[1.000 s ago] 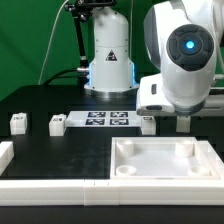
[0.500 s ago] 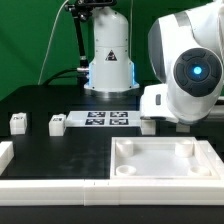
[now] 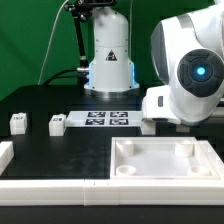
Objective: Assemble one leg
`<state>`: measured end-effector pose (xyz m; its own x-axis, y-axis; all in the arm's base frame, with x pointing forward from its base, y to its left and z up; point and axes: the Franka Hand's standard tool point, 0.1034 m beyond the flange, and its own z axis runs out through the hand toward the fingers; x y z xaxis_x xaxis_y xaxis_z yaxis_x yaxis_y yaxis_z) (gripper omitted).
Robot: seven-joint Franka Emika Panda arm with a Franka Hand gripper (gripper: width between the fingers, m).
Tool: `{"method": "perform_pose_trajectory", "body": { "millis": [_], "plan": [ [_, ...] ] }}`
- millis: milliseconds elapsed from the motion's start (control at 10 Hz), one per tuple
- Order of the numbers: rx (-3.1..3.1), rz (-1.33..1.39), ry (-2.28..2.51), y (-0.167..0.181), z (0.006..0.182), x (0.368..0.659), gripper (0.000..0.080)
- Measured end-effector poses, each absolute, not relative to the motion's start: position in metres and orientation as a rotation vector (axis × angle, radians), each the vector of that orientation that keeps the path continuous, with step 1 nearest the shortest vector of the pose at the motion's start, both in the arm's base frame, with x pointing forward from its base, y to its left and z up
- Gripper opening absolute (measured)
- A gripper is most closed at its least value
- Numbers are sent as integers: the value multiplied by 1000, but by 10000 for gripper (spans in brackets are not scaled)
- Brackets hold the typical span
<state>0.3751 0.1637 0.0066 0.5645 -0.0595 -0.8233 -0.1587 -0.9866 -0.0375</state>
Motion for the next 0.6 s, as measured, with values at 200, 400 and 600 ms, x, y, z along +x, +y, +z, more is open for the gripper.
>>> {"method": "perform_pose_trajectory", "body": {
  "millis": [200, 400, 600],
  "plan": [
    [-2682, 1406, 187, 164, 7, 375, 290],
    [-2682, 1406, 187, 164, 7, 375, 290],
    [-2682, 1406, 187, 164, 7, 375, 290]
  ]
}}
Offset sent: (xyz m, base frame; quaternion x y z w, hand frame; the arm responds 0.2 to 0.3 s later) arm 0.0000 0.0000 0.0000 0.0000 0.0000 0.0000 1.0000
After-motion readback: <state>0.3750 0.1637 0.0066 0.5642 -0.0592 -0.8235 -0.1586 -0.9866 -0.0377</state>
